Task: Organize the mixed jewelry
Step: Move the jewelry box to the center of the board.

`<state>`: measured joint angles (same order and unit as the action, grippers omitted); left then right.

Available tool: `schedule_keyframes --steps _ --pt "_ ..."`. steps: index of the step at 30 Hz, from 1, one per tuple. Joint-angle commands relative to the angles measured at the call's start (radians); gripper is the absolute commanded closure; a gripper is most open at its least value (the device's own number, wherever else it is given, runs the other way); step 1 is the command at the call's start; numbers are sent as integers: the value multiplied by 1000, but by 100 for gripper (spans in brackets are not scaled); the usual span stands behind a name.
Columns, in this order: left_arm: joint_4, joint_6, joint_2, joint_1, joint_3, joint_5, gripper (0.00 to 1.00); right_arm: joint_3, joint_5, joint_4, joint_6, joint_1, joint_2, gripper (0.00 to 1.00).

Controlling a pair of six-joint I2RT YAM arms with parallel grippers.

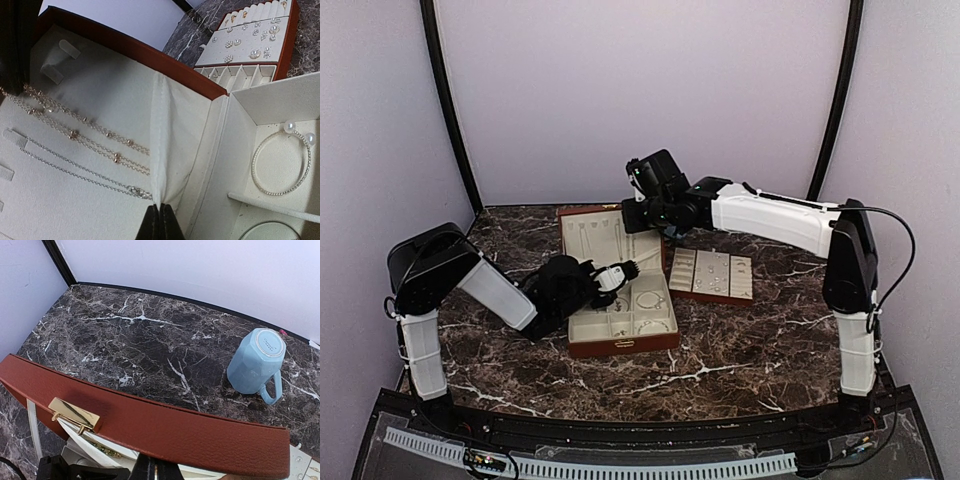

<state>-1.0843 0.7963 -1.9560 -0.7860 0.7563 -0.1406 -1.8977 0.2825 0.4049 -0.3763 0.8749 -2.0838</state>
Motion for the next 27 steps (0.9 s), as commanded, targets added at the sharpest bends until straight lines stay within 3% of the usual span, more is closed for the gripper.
schedule_keyframes --steps 1,19,27 --pt "-26 -23 10 -35 -13 41 100 -6 16 -60 -21 -20 61 100" --pt "-32 -20 1 -59 -12 5 100 -7 45 -14 -45 -22 96 100" --pt "1 -23 -6 -60 15 -41 100 33 -47 3 -13 -24 138 100"
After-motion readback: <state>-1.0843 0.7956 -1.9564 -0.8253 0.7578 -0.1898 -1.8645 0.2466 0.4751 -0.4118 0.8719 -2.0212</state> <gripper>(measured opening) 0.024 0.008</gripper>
